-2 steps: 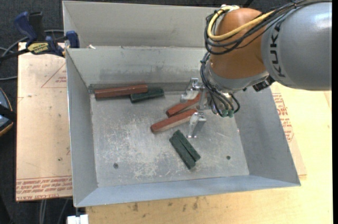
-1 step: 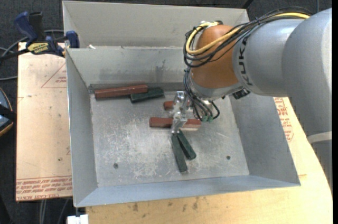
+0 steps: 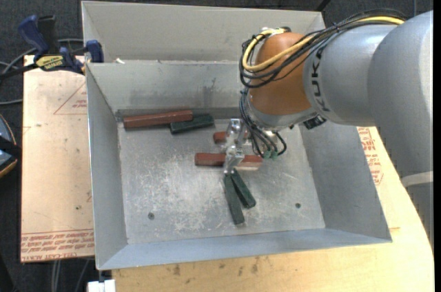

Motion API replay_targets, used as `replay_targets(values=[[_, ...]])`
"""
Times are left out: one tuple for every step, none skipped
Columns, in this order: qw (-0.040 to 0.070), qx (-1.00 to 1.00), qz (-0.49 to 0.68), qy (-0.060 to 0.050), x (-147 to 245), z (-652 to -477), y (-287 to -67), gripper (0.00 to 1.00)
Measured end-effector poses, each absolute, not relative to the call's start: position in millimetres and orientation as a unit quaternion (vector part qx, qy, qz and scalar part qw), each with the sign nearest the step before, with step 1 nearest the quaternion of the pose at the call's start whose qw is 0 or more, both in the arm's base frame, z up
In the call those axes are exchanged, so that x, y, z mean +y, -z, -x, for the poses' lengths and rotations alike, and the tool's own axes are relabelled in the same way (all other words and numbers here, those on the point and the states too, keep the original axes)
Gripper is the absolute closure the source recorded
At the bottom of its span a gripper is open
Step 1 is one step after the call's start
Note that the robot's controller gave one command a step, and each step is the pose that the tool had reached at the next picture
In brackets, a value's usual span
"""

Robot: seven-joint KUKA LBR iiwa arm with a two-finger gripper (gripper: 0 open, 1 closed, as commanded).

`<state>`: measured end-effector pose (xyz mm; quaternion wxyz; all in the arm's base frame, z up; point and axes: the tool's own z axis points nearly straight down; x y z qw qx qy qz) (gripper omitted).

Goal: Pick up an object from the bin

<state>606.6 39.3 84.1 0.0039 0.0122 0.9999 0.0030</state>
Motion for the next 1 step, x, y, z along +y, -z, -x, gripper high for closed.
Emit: replay_targets(values=[[0.003, 1.0, 0.026, 0.0, 40.5, -608.7, -218.4, 1.0]])
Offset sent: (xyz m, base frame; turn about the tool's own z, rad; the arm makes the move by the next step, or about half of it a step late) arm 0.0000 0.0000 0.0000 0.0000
